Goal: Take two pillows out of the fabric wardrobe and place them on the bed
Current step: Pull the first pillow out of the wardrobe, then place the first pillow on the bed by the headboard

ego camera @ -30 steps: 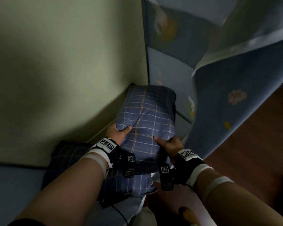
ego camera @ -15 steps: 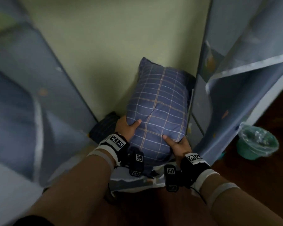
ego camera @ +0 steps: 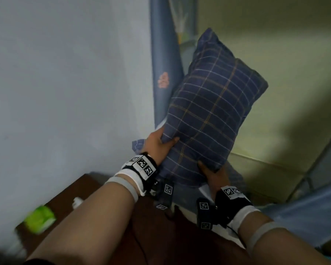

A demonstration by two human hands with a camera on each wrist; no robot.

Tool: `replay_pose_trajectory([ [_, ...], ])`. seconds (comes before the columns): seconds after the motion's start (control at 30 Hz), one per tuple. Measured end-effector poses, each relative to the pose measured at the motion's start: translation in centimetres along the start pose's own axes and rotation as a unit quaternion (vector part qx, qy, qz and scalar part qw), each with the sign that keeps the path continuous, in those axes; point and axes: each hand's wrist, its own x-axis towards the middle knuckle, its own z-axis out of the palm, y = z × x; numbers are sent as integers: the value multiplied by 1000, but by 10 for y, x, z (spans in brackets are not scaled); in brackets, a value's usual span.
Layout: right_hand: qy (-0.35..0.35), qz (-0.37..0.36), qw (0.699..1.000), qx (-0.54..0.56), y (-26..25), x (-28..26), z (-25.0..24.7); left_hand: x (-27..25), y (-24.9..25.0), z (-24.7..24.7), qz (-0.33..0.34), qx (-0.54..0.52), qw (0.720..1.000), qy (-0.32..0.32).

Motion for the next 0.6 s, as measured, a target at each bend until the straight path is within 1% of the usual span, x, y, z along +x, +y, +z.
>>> replay_pose_trajectory([
  [0.07,-49,-9,999,1,4,-39,38,-45,-9,-49,-7,10,999,37],
  [0.17,-123,-15,991,-45,17,-102,92,-122,-18,-120,-46,-1,993,106],
  [0.27,-167,-8,982,-88,33,-162,142,-203,-22,-182,-89,4,980,176],
  [0.3,-192,-4,978,-85,38,-181,158,-229,-23,-200,-101,8,974,203],
  [0.43,-270,13,959,-79,47,-252,221,-328,-26,-266,-163,15,936,310],
  [0.53,-347,6,932,-106,56,-297,271,-395,-31,-310,-206,29,897,389],
  [0.6,-407,1,904,-130,58,-325,304,-437,-37,-336,-236,27,867,437],
])
